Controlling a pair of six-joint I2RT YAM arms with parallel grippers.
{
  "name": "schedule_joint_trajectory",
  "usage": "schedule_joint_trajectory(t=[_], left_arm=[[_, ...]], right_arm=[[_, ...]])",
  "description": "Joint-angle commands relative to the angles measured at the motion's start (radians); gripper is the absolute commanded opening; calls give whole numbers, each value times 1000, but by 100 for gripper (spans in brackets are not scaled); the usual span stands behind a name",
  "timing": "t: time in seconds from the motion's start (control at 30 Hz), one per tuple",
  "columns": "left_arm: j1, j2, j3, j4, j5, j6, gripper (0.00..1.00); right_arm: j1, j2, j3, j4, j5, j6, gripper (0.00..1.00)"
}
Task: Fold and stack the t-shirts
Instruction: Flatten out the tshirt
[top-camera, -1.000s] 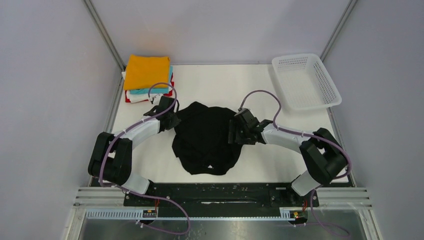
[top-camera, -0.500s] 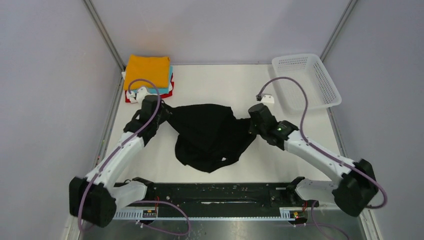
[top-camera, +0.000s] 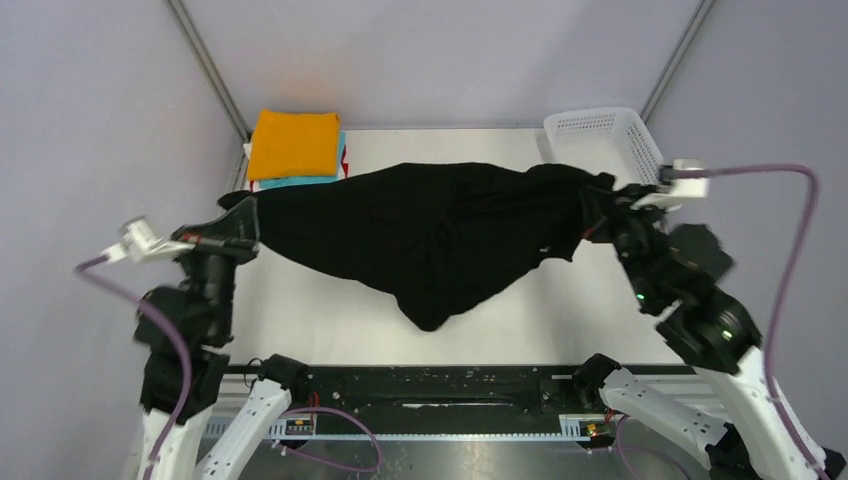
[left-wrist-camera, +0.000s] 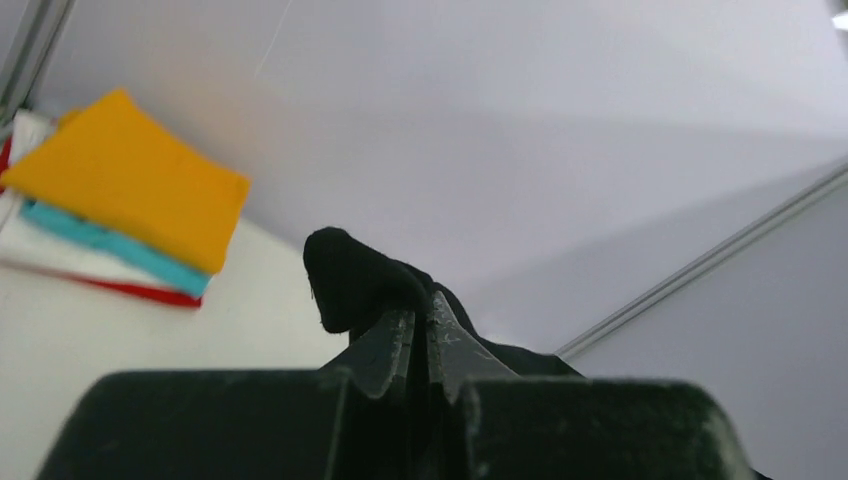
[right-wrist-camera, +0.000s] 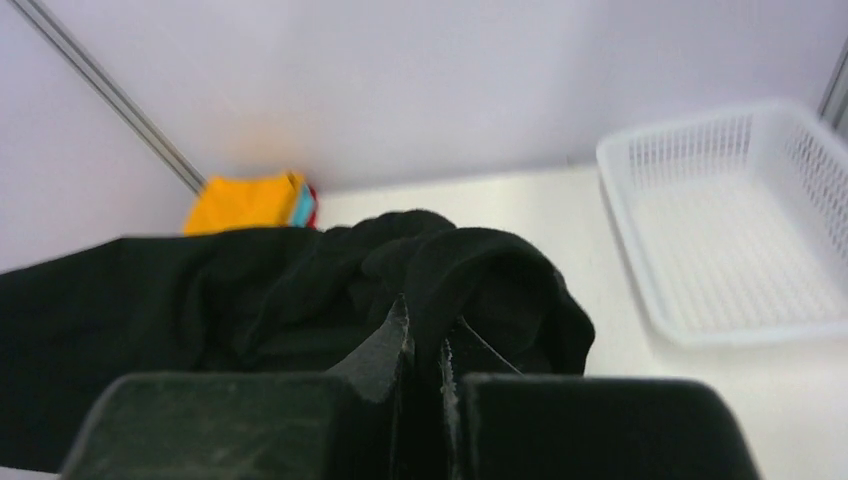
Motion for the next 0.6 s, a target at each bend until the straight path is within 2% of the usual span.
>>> schedule_joint_trajectory(t=[0.0, 0.17, 0.33, 0.4, 0.57], left_arm=[[0, -98, 80, 9, -37, 51, 0], [0, -163, 105, 2, -54, 60, 0], [1, -168, 76, -12, -184, 55, 0], [0, -140, 57, -3, -237, 52, 0], [0, 60, 51, -67, -367, 23, 0]], right_arm=[[3, -44, 179, -20, -4, -124, 0], [3, -34, 319, -78, -21, -203, 0], [4, -30, 317, -33, 85, -302, 0], [3, -10, 293, -9, 119, -327, 0], [3, 67, 208, 26, 184, -323, 0]])
